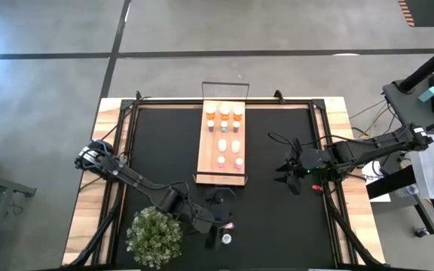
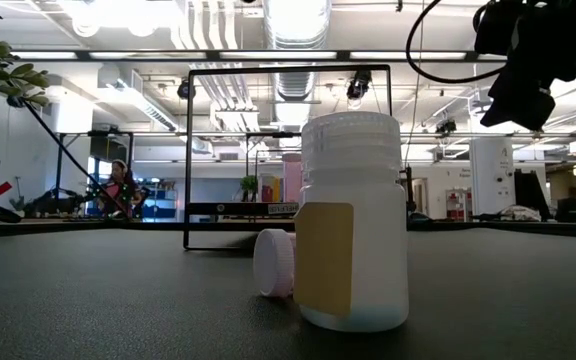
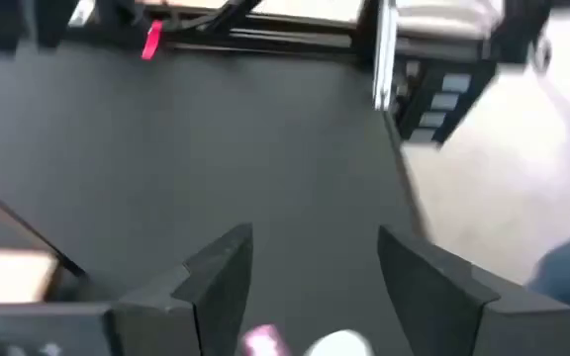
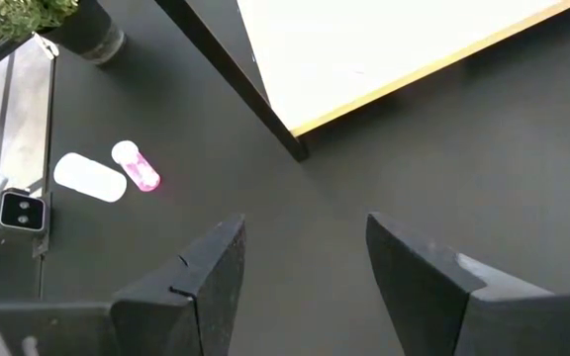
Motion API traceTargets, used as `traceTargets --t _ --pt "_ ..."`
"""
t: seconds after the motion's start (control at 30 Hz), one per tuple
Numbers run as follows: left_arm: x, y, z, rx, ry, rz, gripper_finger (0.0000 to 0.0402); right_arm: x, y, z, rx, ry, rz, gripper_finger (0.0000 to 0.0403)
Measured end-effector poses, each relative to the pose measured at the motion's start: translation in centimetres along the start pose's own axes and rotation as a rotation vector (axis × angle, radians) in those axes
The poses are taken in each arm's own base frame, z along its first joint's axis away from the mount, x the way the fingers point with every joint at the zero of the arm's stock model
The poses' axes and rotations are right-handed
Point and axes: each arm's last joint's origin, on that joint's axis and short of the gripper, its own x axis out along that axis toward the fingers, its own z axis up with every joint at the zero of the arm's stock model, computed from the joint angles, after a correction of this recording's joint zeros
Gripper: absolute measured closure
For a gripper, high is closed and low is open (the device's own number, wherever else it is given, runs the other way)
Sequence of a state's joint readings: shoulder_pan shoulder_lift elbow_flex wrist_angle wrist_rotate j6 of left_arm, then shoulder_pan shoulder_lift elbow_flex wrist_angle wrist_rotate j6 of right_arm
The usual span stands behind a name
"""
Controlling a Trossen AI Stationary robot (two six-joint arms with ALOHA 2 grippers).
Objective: Pick and place medicine bottles onto shelf by color
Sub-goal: Put the white pill bottle aligned with the other white pill bottles on the shelf
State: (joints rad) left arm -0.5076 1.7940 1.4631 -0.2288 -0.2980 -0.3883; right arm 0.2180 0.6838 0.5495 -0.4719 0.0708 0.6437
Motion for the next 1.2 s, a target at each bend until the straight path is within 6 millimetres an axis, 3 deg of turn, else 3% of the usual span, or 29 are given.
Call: traceTargets --t 0.17,0.7,1.2 --pt "1.6 -0.7 -1.7 0.212 0.043 -0.009 0.0199 0.0 0.0 0.0 0.000 0.000 0.000 0.0202" --pt "6.2 -2.4 -7.0 0.270 0.176 -0.035 0.0199 0.0 0.0 0.0 0.001 -0.005 0.003 0.0202" --pt "7.6 -2.3 -9.4 0.303 0.263 -0.012 0.0199 0.0 0.0 0.0 0.001 -0.005 0.003 0.0202"
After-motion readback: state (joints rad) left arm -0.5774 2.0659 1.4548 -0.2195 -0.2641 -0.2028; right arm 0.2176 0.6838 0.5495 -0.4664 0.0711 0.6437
